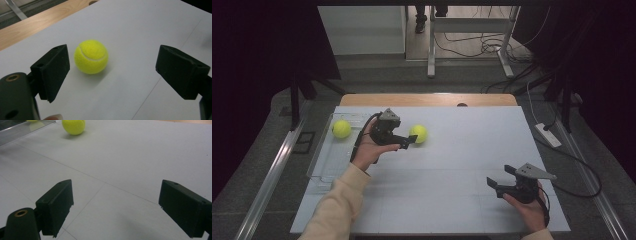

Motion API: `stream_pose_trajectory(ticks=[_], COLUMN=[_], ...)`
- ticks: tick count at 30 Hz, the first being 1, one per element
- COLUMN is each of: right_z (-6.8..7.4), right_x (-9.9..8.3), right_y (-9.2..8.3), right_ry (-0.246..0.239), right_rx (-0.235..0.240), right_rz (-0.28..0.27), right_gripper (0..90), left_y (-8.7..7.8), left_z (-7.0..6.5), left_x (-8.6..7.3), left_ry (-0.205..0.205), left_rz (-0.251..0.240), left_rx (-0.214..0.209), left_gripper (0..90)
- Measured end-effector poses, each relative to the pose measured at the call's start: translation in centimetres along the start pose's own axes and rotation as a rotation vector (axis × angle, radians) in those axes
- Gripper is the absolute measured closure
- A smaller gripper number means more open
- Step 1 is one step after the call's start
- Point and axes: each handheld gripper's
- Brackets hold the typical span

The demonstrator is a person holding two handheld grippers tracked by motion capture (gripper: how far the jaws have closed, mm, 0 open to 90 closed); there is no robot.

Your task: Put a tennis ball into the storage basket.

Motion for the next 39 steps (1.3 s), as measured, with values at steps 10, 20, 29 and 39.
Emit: stream_pose_trajectory(ticks=[10,20,29,39], right_z=[0.0,0.0,0.0,-0.1], right_x=[0.0,0.0,0.0,-0.1], right_y=[0.0,0.1,0.1,0.1], right_ry=[-0.001,-0.002,-0.001,0.001], right_rx=[0.002,0.002,0.002,0.002], right_rz=[0.002,0.003,0.004,0.006], right_gripper=[12.4,12.4,12.4,12.4], left_y=[1.1,2.6,3.9,5.3], left_z=[0.8,1.1,1.3,1.6], left_x=[0.8,1.4,2.4,2.9], left_ry=[-0.011,-0.014,-0.006,-0.014], left_rz=[0.034,0.077,0.116,0.148], left_rx=[0.014,0.022,0.033,0.036], left_gripper=[13.4,13.3,13.3,13.1])
Point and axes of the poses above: each handheld gripper's, and its own axes: y roughly forward along the jaws, x roughly out of its top, z roughly to its left, and after that the axes turned 1 degree about z, right-handed
